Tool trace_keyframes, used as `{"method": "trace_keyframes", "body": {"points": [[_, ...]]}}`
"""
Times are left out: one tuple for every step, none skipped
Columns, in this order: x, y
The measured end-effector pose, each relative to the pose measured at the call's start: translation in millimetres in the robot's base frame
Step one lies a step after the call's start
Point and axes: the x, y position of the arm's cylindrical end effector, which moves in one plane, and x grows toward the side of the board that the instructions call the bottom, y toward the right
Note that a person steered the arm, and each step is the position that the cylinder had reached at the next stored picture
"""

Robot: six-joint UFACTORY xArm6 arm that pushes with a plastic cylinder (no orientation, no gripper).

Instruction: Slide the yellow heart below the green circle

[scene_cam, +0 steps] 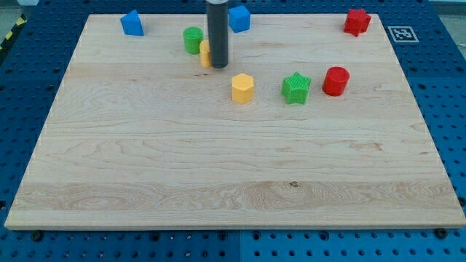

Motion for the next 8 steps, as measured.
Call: {"method": "trace_keyframes", "body": {"points": [[7, 7], [7, 29], [-7, 25], [-17, 23], [-25, 22], [-36, 18], [-36, 17], [-36, -2]]}}
